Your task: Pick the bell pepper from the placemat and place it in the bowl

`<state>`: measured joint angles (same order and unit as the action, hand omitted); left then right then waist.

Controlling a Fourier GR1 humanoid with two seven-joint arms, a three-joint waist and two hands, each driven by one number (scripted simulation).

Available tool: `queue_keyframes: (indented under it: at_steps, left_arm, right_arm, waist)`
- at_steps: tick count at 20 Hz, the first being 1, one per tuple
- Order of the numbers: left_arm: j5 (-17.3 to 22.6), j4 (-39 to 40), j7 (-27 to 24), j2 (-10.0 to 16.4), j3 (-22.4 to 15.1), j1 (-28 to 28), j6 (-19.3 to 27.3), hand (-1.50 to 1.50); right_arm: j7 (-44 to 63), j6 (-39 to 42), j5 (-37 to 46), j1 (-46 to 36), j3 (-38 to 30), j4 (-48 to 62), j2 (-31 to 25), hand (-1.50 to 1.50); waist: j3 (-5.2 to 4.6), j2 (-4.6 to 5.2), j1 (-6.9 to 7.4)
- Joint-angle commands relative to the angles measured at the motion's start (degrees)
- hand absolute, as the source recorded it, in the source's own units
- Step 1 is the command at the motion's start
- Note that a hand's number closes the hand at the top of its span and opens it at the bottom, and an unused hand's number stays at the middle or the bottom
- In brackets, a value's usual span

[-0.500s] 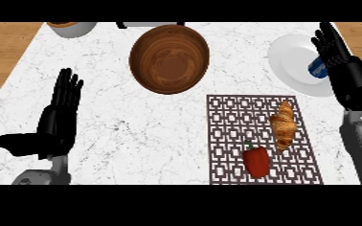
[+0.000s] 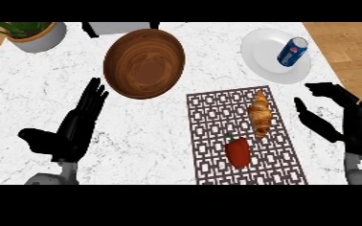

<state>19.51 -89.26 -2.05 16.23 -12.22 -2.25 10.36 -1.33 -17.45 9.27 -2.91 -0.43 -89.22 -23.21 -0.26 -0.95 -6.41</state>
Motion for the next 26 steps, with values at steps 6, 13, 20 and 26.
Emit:
queue_keyframes:
  at_steps: [6, 13, 20, 26]
  left_arm:
    - [2.1, -1.0, 6.5, -1.2, -4.4, -2.7, -4.0, 0.00]
    - [1.9, -0.8, 6.6, -0.6, -4.1, -3.4, -4.7, 0.00]
    - [0.7, -0.5, 6.1, -2.8, -6.2, -4.7, -4.7, 0.00]
    - [1.0, 2.1, 6.9, -2.6, -4.4, -7.6, -6.0, 0.00]
  right_arm:
    - [4.3, -13.5, 28.6, 19.2, 20.4, -16.1, 7.2, -1.50]
    - [29.0, -4.3, 50.3, 25.0, 19.1, -22.1, 3.6, -1.50]
    - [53.0, 18.5, 61.7, 23.7, 29.3, -31.6, 11.8, -1.50]
    - [71.7, 34.6, 62.1, 9.0, 33.0, -28.7, 22.9, -1.50]
  waist:
    - [-0.08, 0.45, 4.00]
    - [-0.50, 0.75, 4.33]
    - [-0.22, 1.15, 6.35]
    - [0.12, 1.29, 7.18]
